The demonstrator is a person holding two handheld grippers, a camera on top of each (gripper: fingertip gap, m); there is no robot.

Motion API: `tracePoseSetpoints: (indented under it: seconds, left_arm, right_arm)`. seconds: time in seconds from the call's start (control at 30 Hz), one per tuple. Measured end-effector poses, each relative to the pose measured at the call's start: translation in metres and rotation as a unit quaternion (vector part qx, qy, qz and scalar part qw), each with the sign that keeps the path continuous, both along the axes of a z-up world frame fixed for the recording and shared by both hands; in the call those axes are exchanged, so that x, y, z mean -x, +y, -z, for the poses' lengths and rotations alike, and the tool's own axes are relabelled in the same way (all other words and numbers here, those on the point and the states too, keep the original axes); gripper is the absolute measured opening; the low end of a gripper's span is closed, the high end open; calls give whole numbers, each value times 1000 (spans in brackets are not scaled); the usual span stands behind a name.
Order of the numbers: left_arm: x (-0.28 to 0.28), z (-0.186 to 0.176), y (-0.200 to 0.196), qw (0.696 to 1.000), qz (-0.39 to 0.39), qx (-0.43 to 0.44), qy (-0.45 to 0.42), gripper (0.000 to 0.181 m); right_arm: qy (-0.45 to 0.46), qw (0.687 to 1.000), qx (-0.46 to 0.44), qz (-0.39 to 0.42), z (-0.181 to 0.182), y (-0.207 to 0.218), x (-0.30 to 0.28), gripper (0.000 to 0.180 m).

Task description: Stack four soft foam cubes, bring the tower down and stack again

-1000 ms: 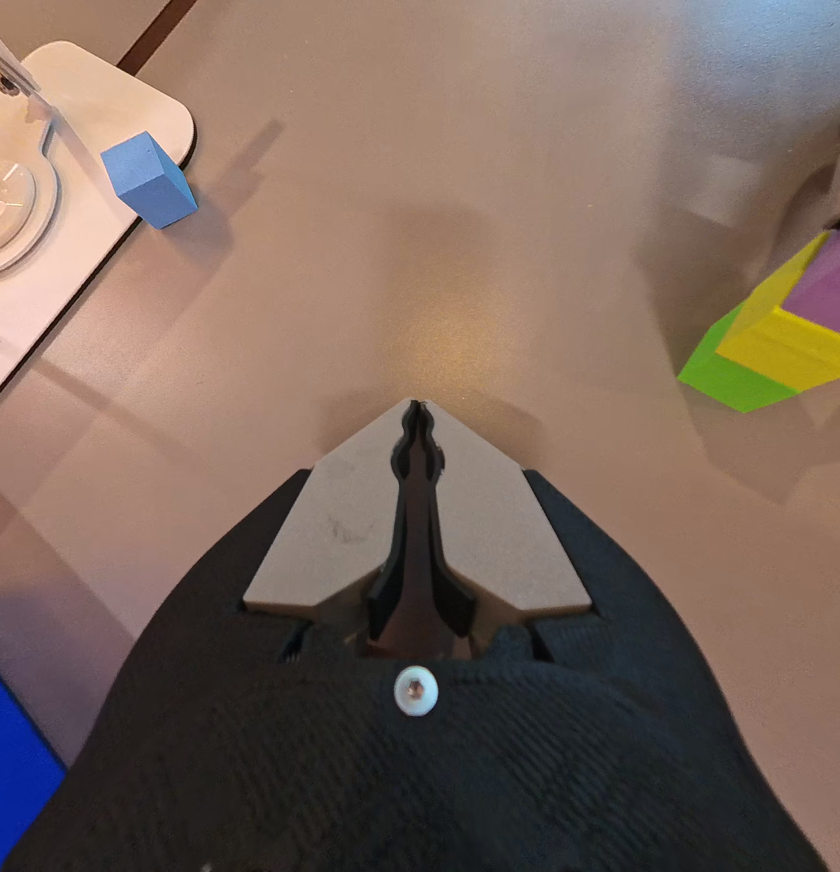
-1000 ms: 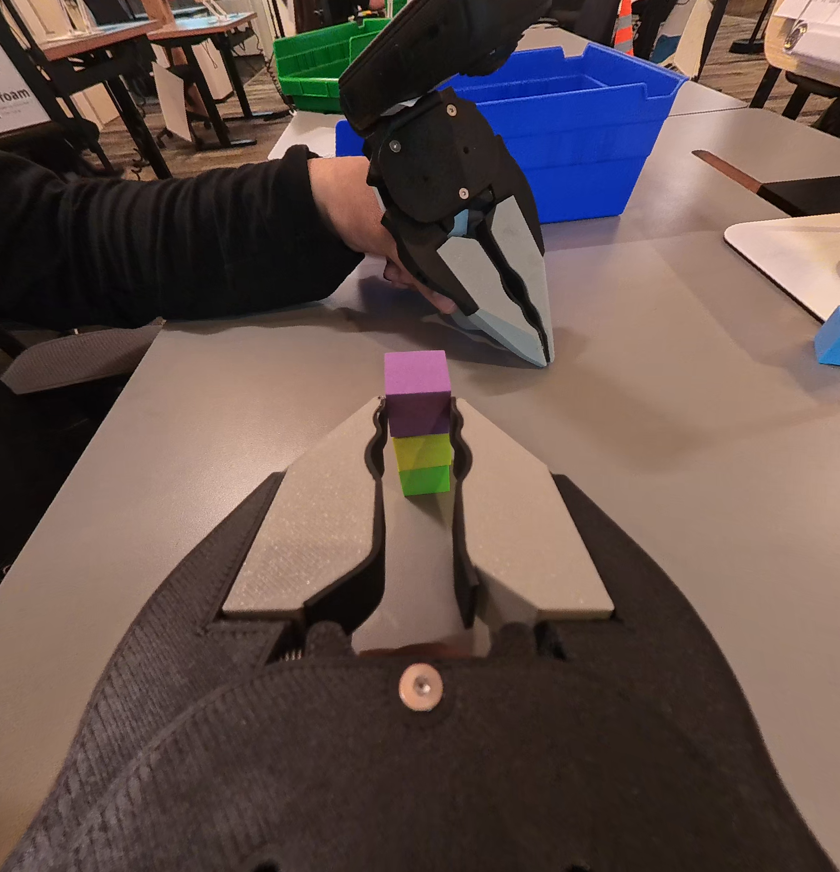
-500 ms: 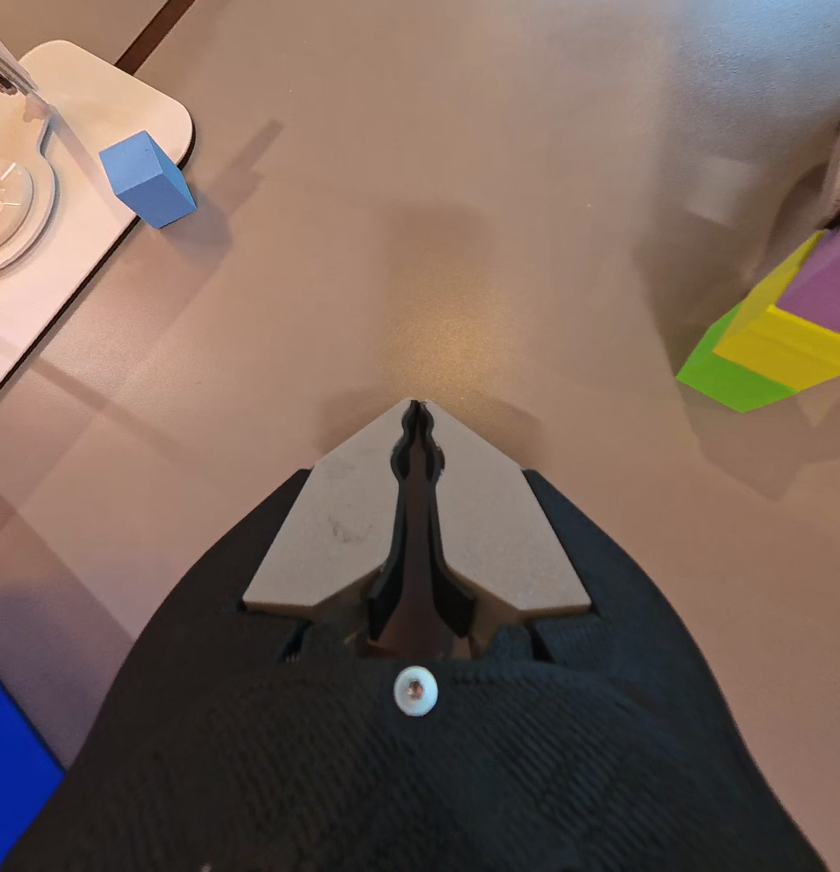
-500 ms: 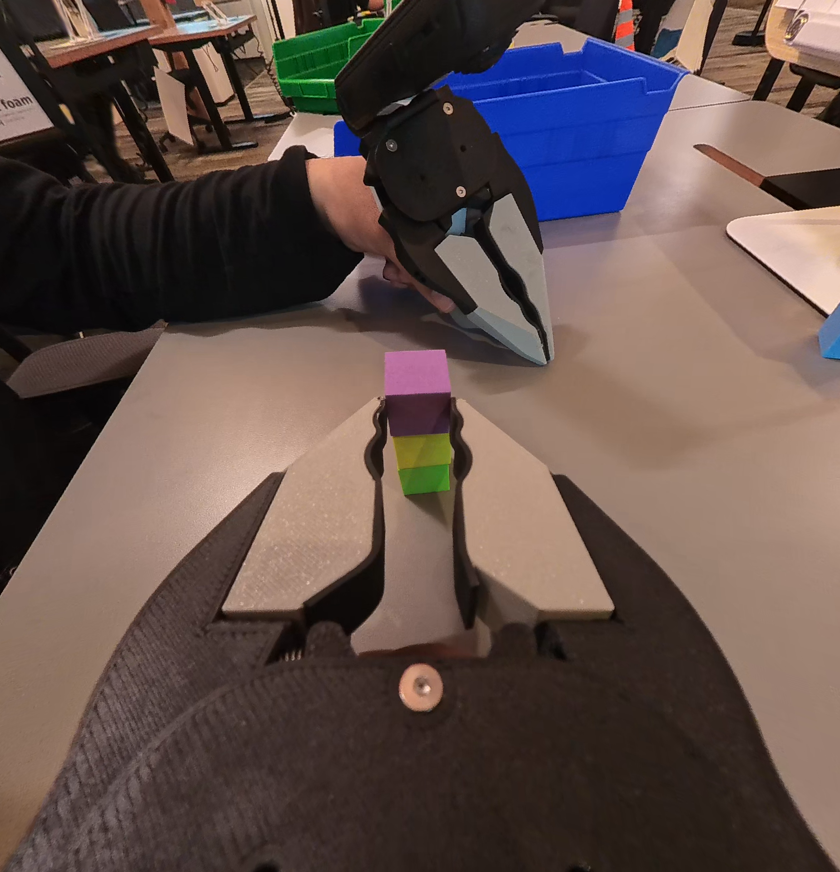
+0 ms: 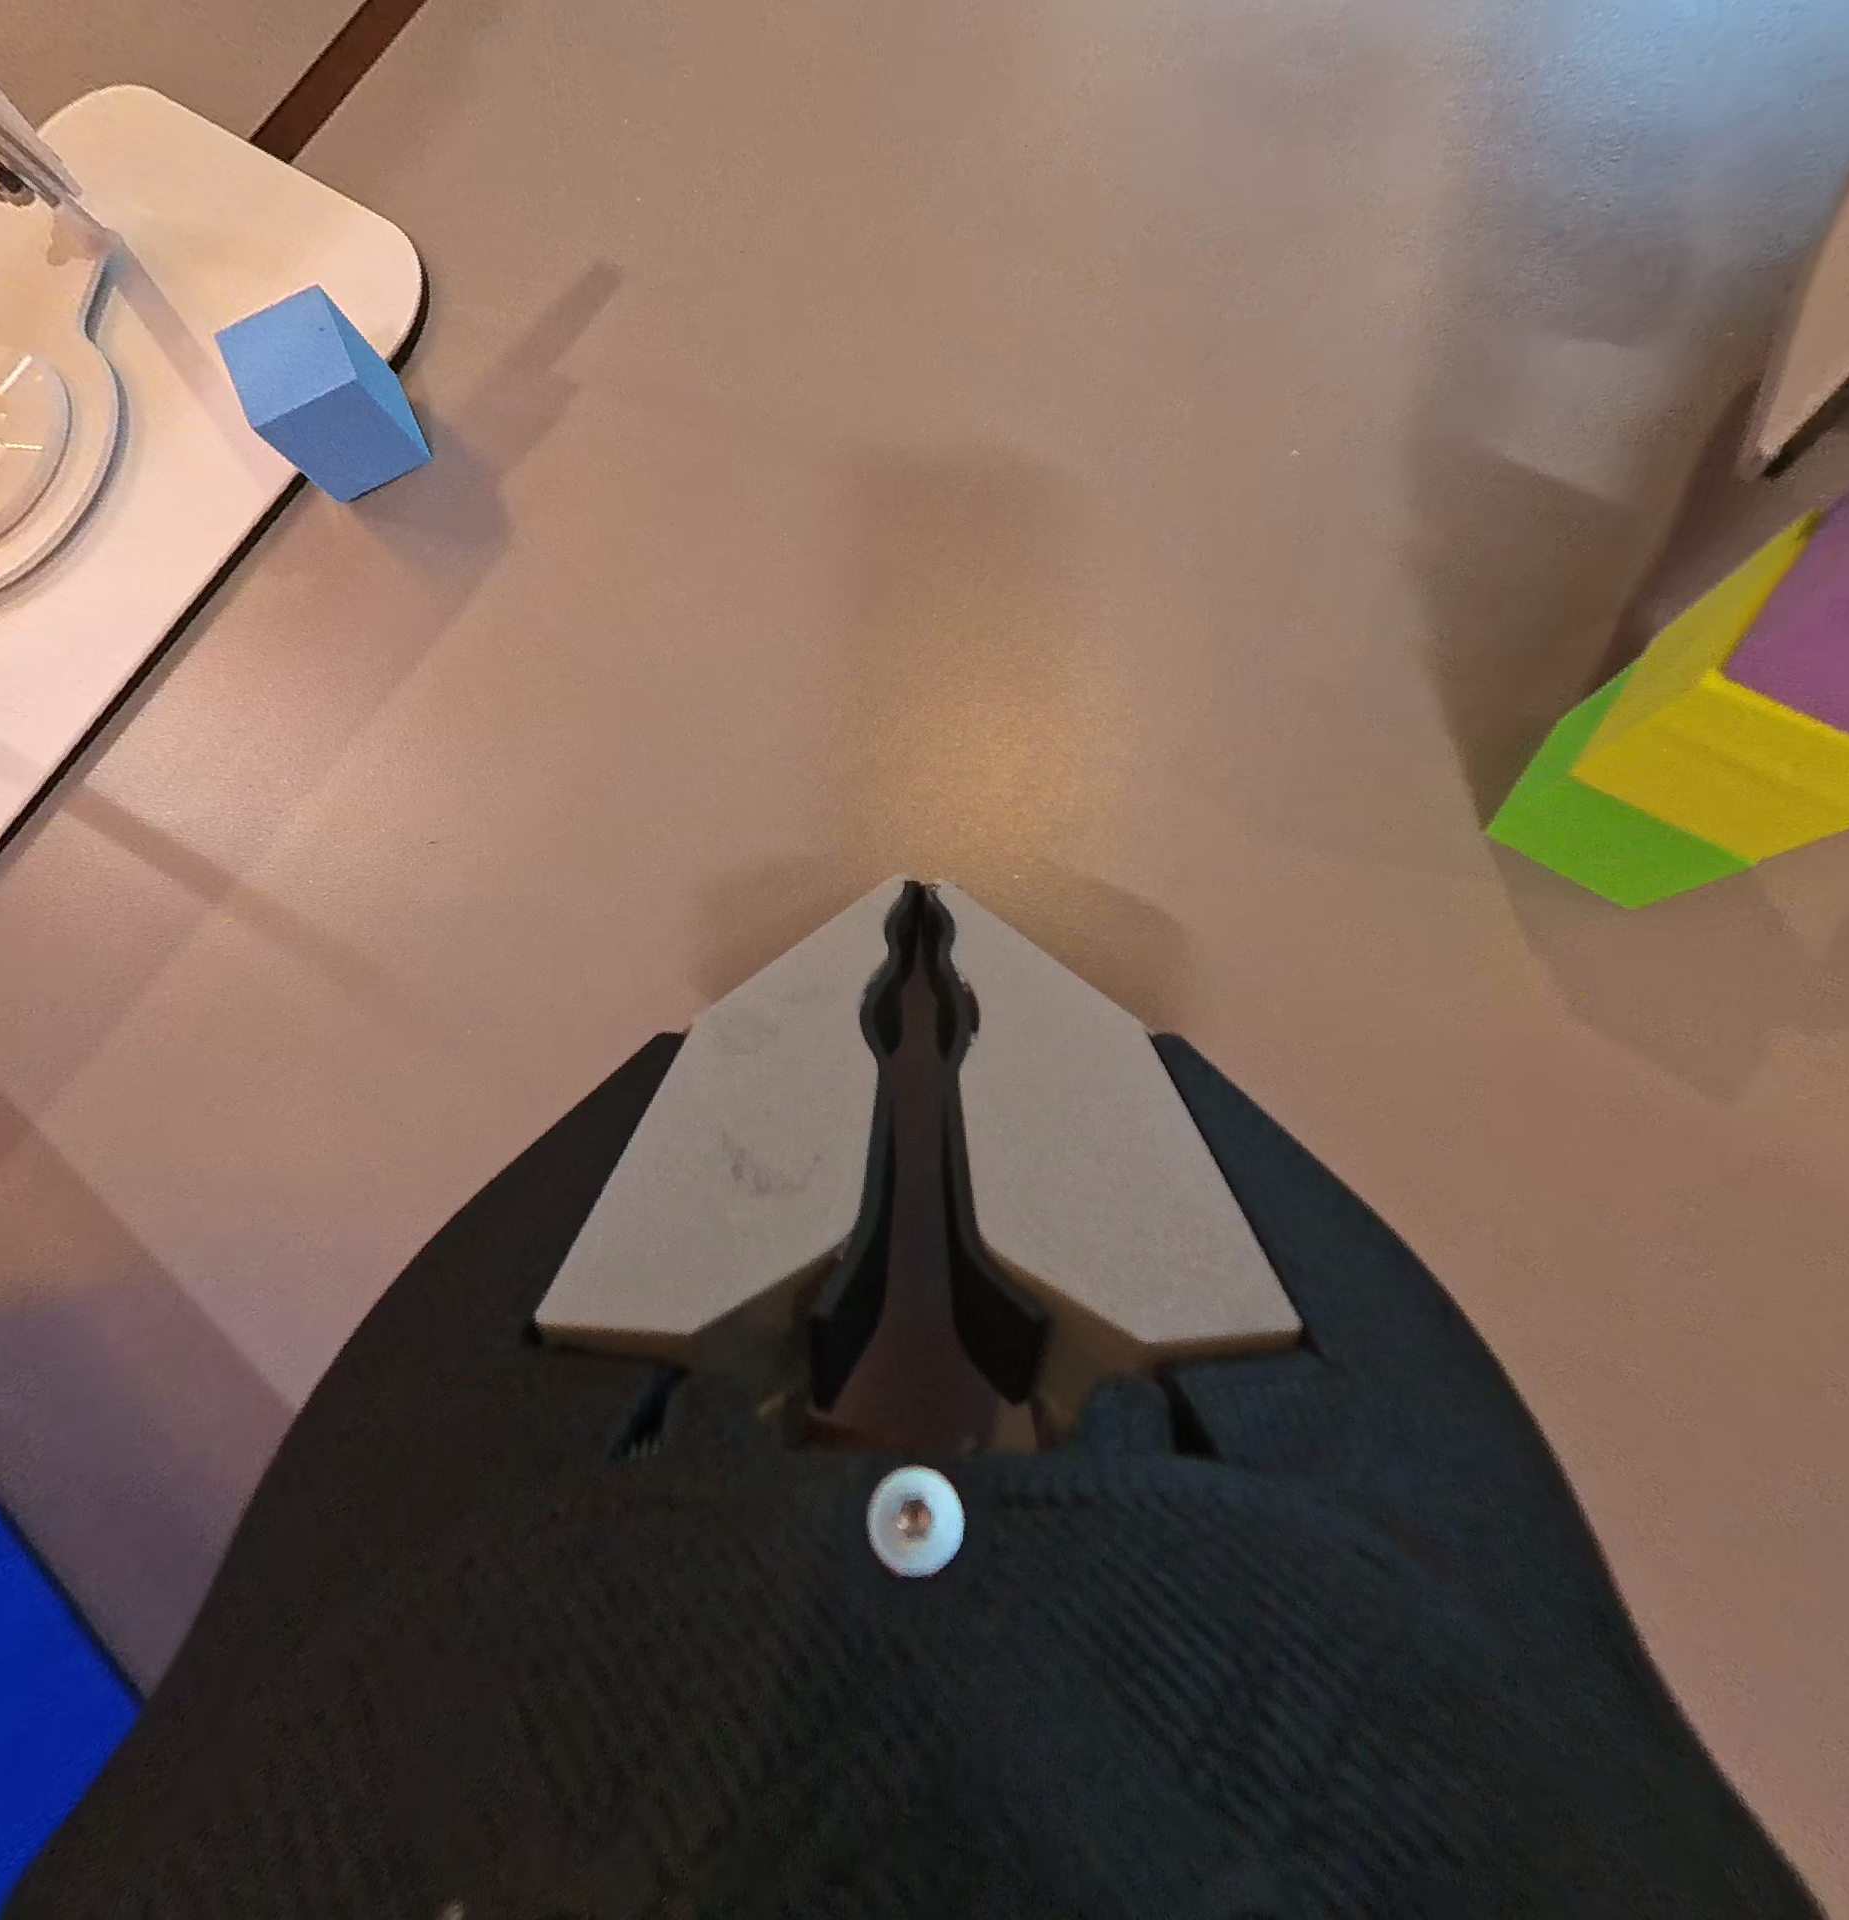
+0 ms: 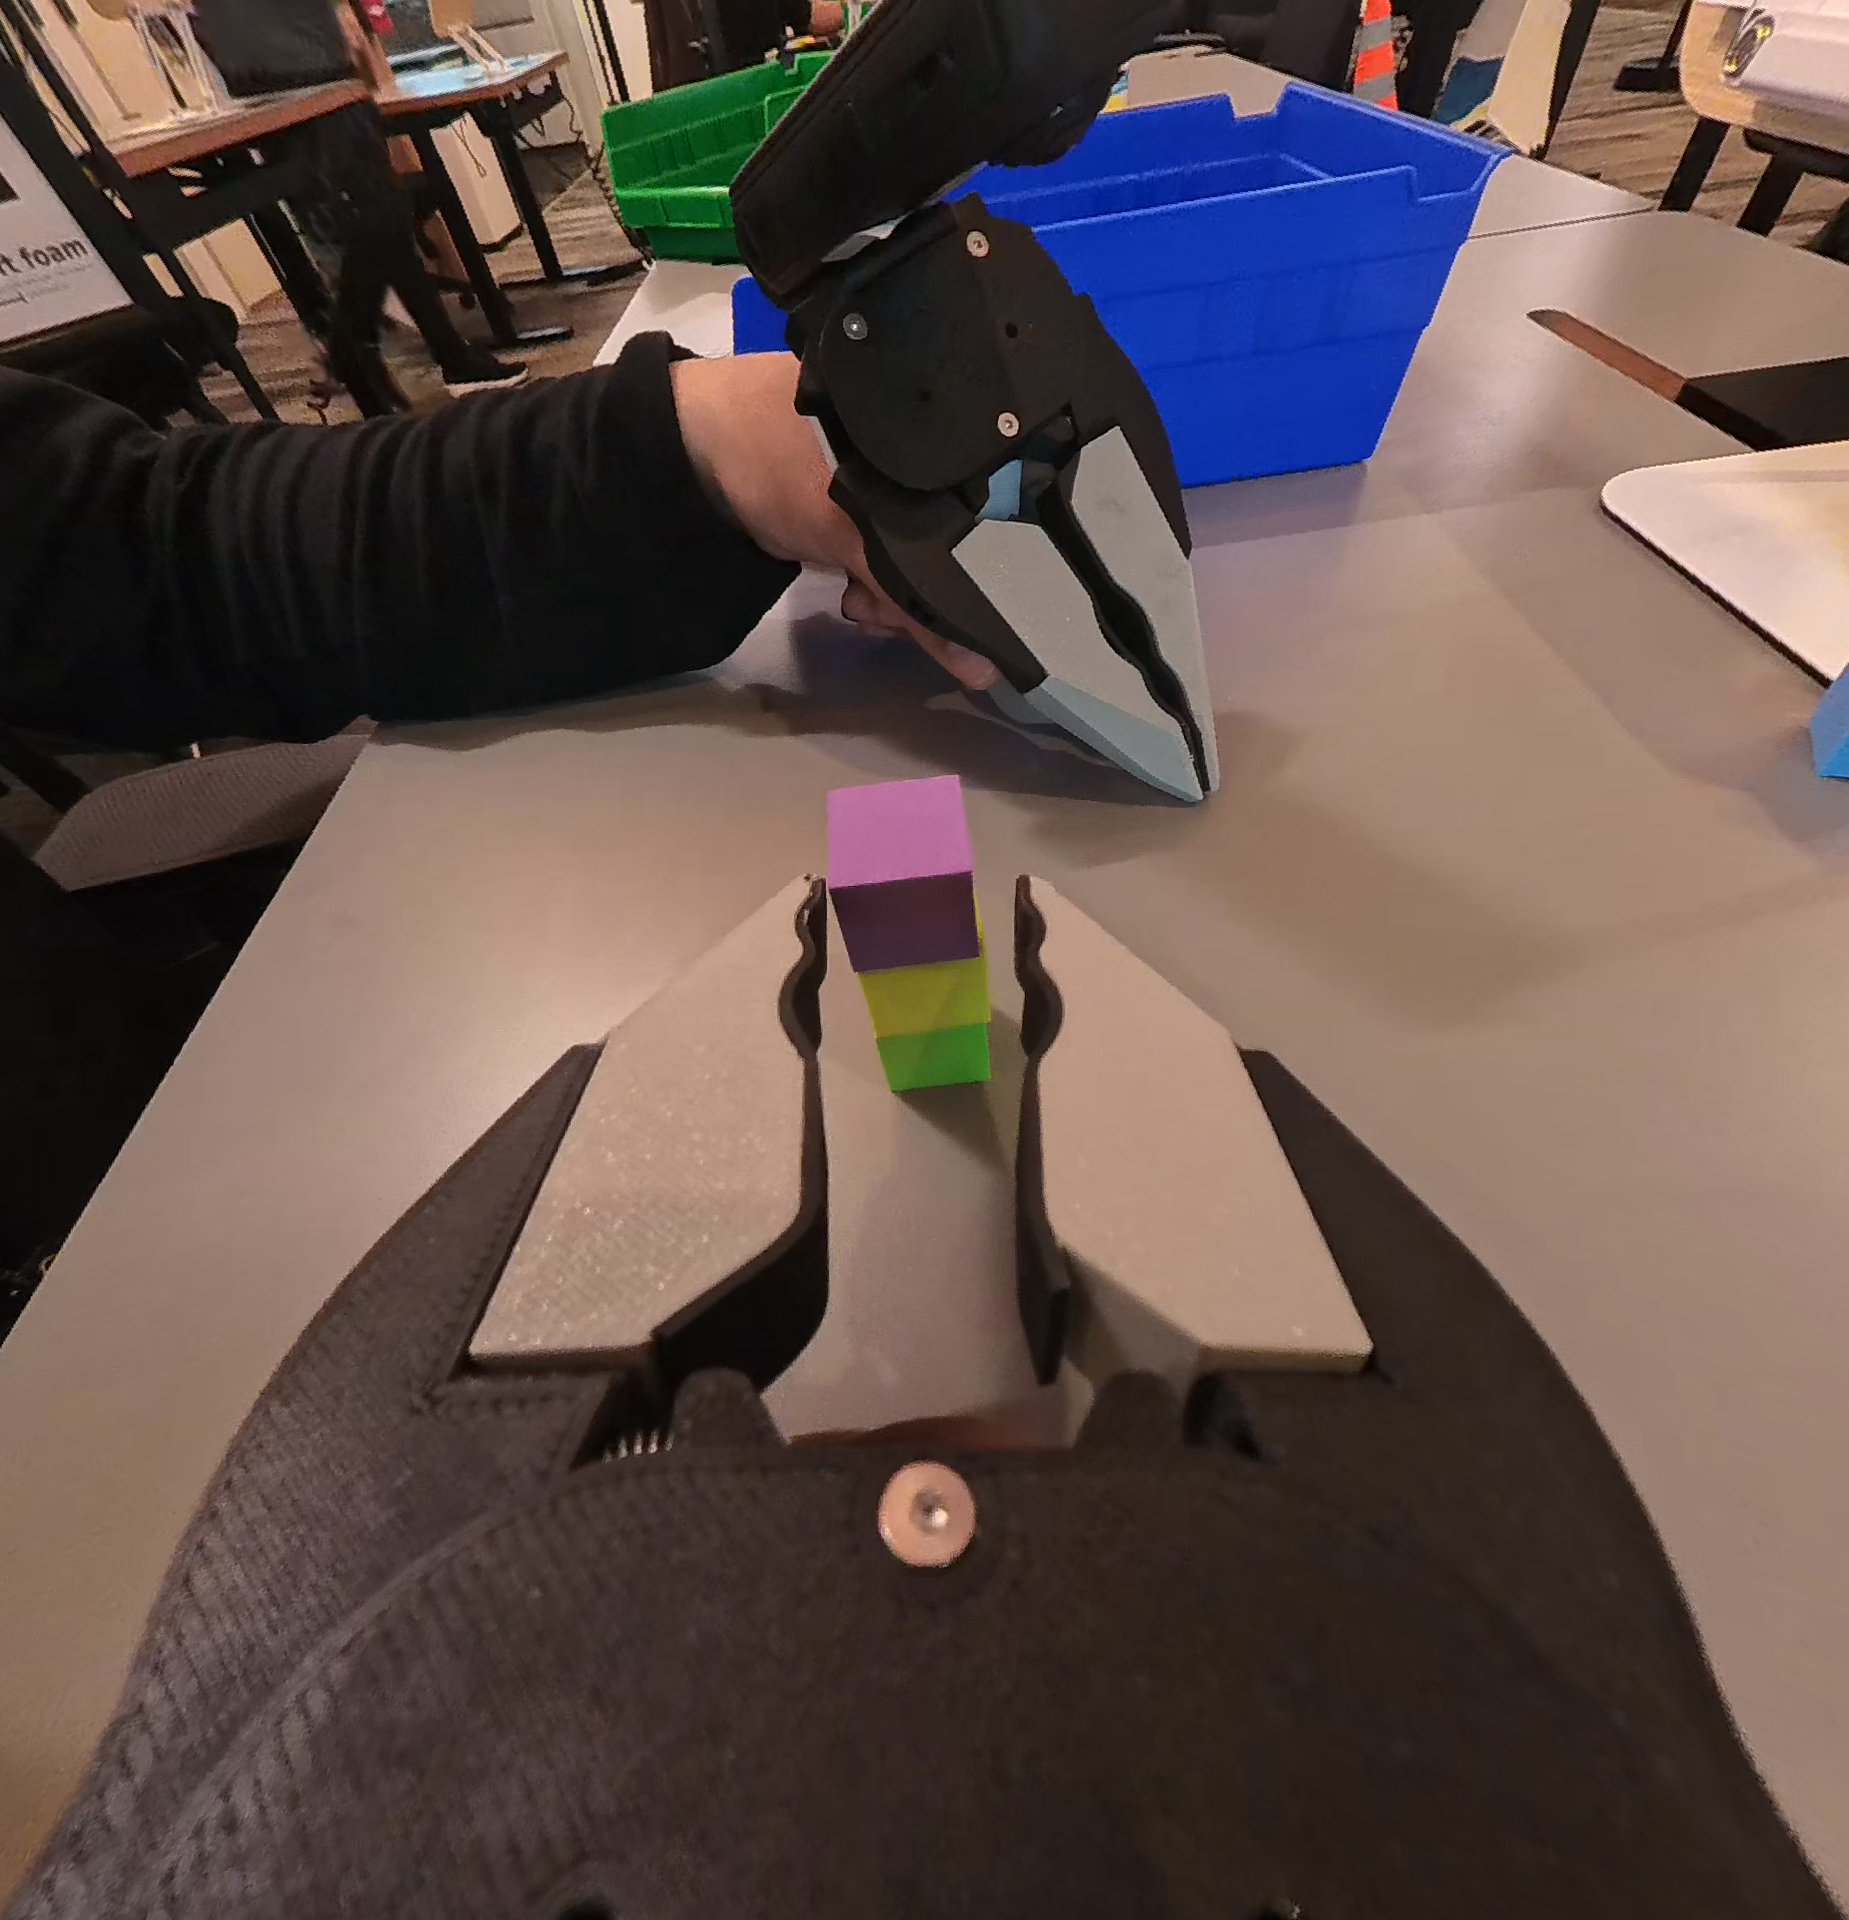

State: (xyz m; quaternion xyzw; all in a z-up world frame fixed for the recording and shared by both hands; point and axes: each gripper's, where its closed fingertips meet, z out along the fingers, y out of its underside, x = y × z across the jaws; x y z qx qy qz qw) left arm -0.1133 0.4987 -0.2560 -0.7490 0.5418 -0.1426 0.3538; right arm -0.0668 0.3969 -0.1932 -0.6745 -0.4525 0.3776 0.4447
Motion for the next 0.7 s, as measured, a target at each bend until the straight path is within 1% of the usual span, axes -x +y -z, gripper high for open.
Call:
tracePoseSetpoints:
  seconds: [0.2,0.37,0.5,0.63,0.7]
  left_arm:
    - [0,0,0,1000,-1,1,-1,0]
    - [1,0,1,1000,-4,-2,0,0]
    - [2,-1,5,1000,-17,-3,-3,7]
    - [5,-3,14,999,-41,-15,-7,21]
    - [5,-3,18,998,-51,-17,-13,24]
  right_arm:
    - [10,1000,0,-2,-3,0,-1,35]
    - [37,999,2,2,-11,0,-3,38]
    - [73,997,3,15,-23,5,-9,40]
    - [98,994,8,43,-29,15,-19,45]
    - [110,992,7,58,-33,20,-24,48]
